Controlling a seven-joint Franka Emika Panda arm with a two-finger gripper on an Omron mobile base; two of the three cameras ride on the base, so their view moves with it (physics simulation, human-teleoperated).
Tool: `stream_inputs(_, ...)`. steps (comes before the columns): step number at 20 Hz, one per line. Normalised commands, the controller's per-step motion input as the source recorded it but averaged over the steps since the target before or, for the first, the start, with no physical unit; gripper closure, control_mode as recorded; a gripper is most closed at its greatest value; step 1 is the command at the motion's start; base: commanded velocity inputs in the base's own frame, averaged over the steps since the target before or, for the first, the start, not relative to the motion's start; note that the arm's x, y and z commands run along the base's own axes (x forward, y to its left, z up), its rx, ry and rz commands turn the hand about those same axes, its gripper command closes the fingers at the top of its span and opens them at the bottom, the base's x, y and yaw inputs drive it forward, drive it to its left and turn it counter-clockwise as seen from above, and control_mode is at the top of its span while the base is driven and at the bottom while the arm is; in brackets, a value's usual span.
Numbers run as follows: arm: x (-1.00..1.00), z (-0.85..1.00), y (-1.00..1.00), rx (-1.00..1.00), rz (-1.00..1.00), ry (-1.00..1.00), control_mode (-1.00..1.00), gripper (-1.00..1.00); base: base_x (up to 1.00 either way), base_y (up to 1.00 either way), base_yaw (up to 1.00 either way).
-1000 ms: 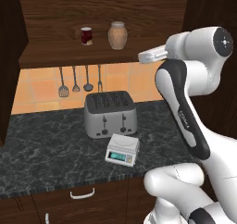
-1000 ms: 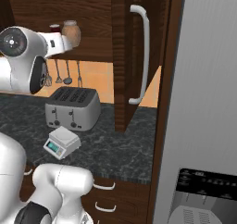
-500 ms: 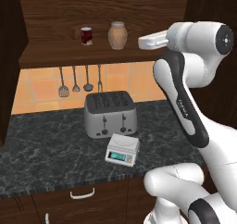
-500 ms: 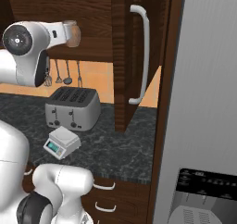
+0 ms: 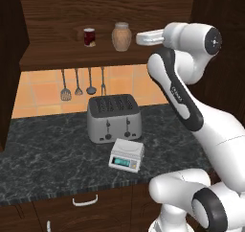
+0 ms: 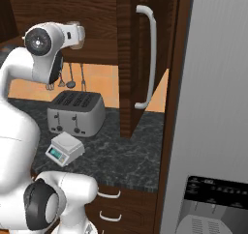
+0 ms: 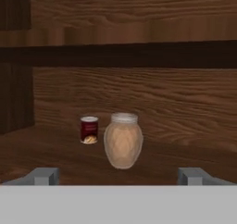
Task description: Pick the honey bottle and place it on the digital scale for weighing, and close the cabinet.
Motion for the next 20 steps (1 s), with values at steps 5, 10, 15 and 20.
stream_inputs(5, 0.46, 0.00, 0.19, 0.00, 0.00, 0.01, -1.00, -1.00, 0.00, 0.00, 0.00)
stream_inputs(10, 0.44, 0.00, 0.17, 0.00, 0.00, 0.03, -1.00, -1.00, 0.00, 0.00, 0.00)
stream_inputs(15, 0.46, 0.00, 0.07, 0.00, 0.00, 0.05, -1.00, -1.00, 0.00, 0.00, 0.00)
stream_inputs(20, 0.41, 0.00, 0.00, 0.00, 0.00, 0.01, -1.00, -1.00, 0.00, 0.00, 0.00)
